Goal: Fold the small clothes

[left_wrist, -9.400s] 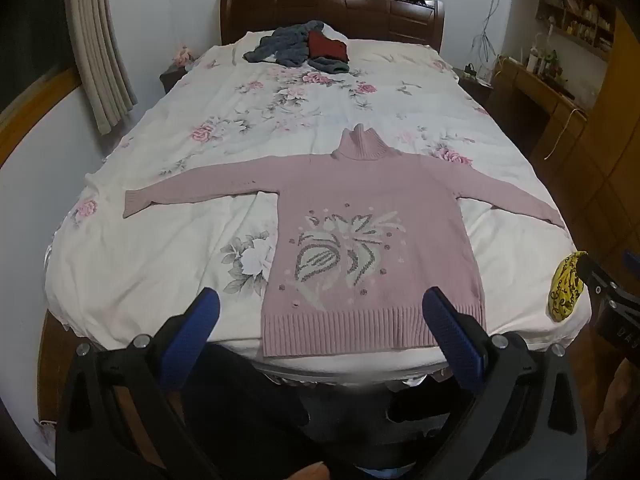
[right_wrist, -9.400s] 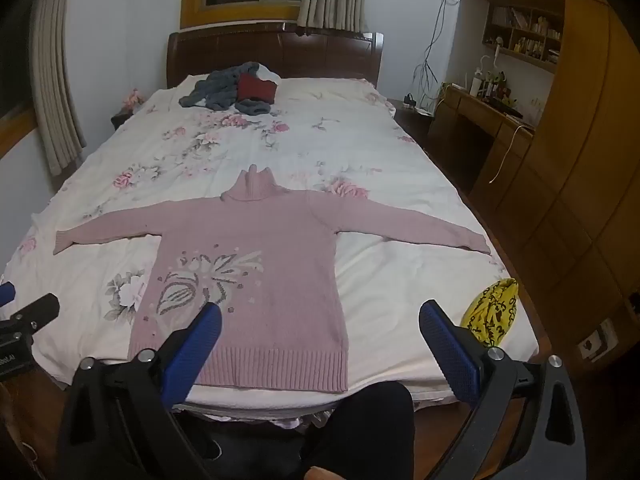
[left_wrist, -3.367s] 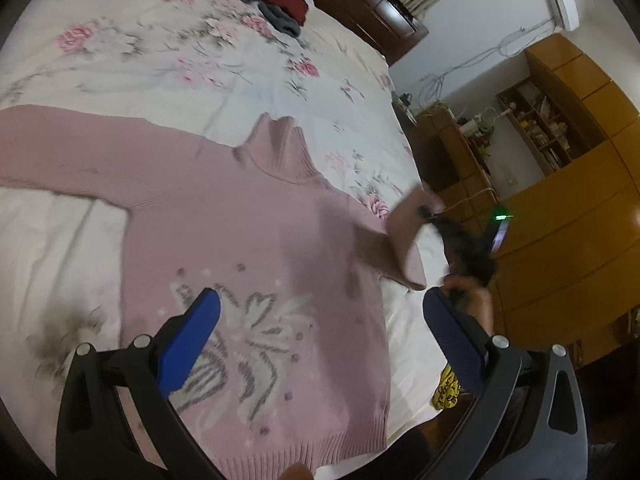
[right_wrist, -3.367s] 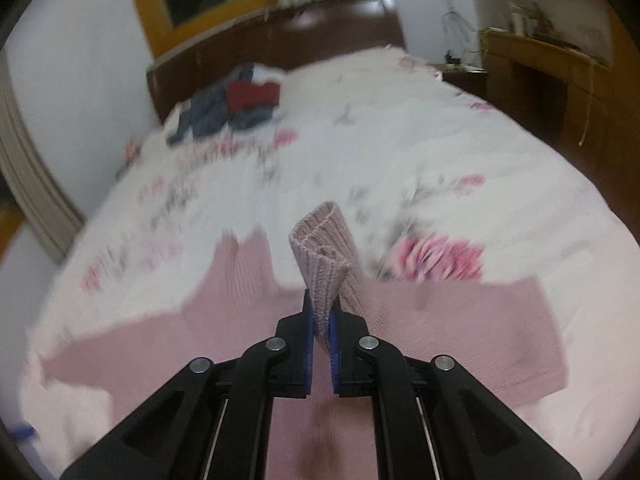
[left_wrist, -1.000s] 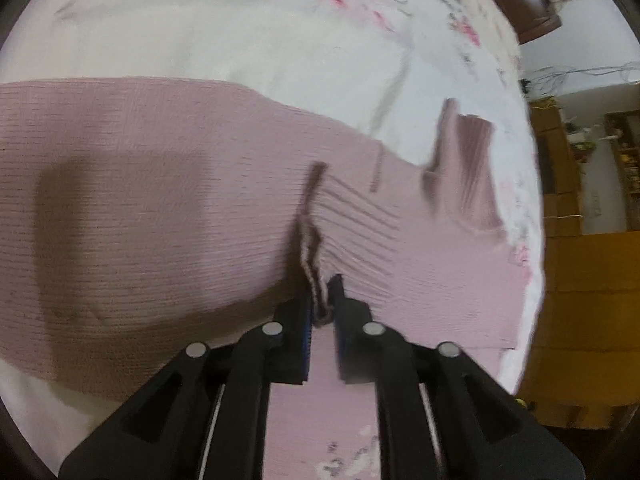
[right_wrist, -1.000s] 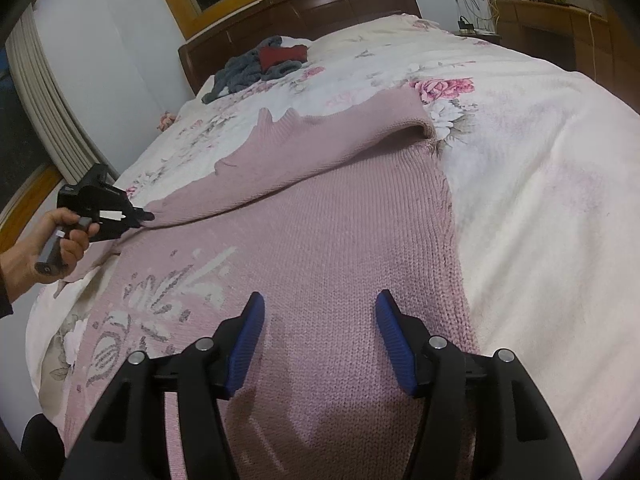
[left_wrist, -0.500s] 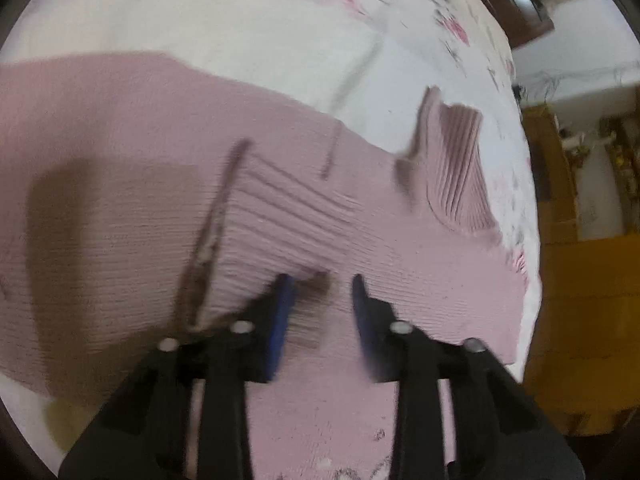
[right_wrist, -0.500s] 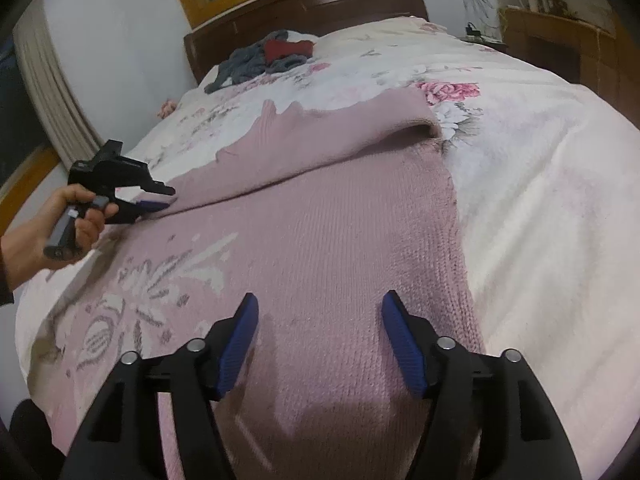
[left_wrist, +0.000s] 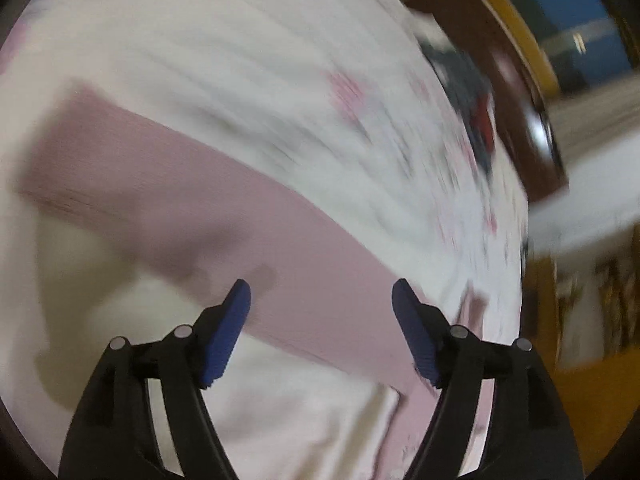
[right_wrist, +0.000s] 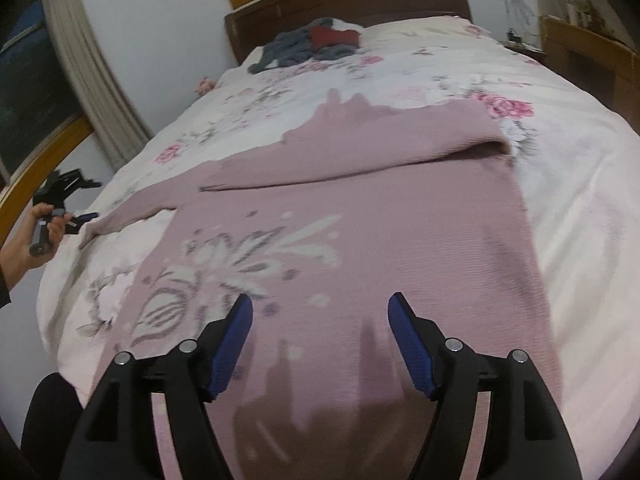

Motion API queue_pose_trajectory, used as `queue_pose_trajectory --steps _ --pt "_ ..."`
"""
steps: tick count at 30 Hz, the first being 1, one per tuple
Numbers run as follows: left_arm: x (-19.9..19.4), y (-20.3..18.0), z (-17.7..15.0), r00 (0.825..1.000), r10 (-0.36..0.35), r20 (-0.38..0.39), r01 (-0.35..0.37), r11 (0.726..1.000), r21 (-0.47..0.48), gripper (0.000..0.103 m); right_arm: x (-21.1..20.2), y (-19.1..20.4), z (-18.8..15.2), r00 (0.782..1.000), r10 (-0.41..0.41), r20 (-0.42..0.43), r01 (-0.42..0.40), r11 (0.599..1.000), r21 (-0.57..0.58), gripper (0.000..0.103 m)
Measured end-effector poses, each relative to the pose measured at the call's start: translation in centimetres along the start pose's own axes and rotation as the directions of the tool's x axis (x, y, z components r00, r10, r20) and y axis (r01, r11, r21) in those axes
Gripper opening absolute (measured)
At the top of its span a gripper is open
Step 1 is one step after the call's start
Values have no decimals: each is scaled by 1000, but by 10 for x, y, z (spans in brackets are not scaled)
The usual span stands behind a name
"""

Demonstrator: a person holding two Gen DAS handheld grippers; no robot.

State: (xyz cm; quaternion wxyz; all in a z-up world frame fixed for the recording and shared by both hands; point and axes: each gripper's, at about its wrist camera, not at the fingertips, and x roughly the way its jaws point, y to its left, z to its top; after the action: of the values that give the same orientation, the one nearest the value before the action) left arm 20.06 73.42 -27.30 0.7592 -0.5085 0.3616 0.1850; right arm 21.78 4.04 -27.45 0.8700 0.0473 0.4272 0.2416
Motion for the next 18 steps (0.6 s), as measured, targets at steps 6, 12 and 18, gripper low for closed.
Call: queue_pose_trajectory --steps 6,12,18 --pt "-31 80 28 998 34 50 -25 985 -173 72 15 22 3 999 28 -29 -28 1000 -7 72" --pt "-10 97 29 998 50 31 -42 977 -211 71 19 35 9 999 33 -30 -34 999 -14 72" --pt "-3 102 46 993 93 73 -75 971 -225 56 19 35 8 999 21 -35 -21 1000 -17 73"
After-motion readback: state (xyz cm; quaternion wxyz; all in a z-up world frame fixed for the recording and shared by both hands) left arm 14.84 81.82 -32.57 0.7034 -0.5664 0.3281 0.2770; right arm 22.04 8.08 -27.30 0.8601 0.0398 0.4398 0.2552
